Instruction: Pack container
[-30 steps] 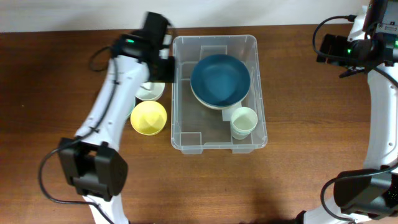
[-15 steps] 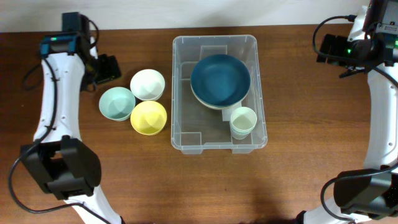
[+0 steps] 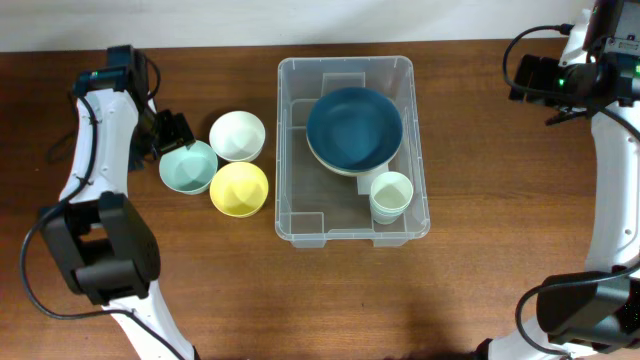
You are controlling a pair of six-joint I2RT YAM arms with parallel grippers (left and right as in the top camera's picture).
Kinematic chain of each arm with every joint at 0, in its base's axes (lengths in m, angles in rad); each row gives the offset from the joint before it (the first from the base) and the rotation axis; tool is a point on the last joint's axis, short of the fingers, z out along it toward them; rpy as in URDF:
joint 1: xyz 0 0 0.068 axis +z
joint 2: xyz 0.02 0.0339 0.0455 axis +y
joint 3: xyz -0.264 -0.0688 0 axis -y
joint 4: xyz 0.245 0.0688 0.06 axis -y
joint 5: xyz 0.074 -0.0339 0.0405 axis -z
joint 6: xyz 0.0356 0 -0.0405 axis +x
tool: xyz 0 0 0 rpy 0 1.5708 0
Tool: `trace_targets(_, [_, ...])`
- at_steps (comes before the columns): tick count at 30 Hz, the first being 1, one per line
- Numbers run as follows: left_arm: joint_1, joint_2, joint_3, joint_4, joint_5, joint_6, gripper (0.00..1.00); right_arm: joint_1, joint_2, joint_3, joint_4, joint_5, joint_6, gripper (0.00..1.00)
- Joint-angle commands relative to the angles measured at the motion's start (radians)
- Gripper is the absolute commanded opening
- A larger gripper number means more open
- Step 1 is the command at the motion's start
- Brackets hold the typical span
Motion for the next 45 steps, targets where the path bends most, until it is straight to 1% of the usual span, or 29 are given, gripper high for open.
trace_targets(1, [0.029, 0.026, -0.048, 0.021, -0.011, -0.042, 0.93, -0.003, -0.004, 0.003, 0.003, 0.006, 0.008, 0.99])
trace_targets(10, [0.029, 0.033, -0.264, 0.217, 0.021, -0.042, 0.93, -0.003, -0.004, 0.003, 0.003, 0.006, 0.008, 0.99])
trace_targets(15, [0.031, 0.034, -0.32, 0.257, 0.019, -0.042, 0.92, -0.003, -0.004, 0.003, 0.003, 0.006, 0.008, 0.99])
trace_targets(16, [0.031, 0.034, -0.324, 0.259, 0.019, -0.042, 0.82, -0.003, -0.004, 0.003, 0.003, 0.006, 0.008, 0.99])
trace_targets(19, [0.032, 0.034, -0.324, 0.259, 0.019, -0.042, 0.4, -0.003, -0.004, 0.003, 0.003, 0.006, 0.008, 0.99])
trace_targets(20, [0.032, 0.034, -0.324, 0.259, 0.019, -0.042, 0.33, -0.003, -0.004, 0.003, 0.003, 0.006, 0.008, 0.99])
trace_targets(21, [0.032, 0.034, -0.324, 0.259, 0.019, -0.042, 0.3, -0.003, -0.004, 0.003, 0.003, 0.006, 0.008, 0.99])
trace_targets(23, [0.032, 0.034, -0.324, 0.259, 0.019, -0.042, 0.3, -0.003, -0.004, 0.003, 0.003, 0.006, 0.008, 0.99])
trace_targets(25, [0.032, 0.034, -0.321, 0.259, 0.008, -0.042, 0.23, -0.003, -0.004, 0.003, 0.003, 0.006, 0.008, 0.99])
trace_targets(28, [0.04, 0.033, -0.308, 0.244, -0.039, -0.042, 0.03, -0.003, -0.004, 0.003, 0.003, 0.006, 0.008, 0.99])
trace_targets(29, [0.046, 0.032, -0.298, 0.232, -0.05, -0.042, 0.01, -0.003, -0.004, 0.003, 0.003, 0.006, 0.008, 0.99])
trace_targets(38, [0.116, 0.032, -0.192, 0.121, -0.06, -0.042, 0.01, -0.003, -0.004, 0.003, 0.003, 0.006, 0.008, 0.99])
trace_targets(45, [0.144, 0.024, -0.036, 0.011, -0.055, -0.042, 0.01, -0.003, -0.004, 0.003, 0.003, 0.006, 0.008, 0.99])
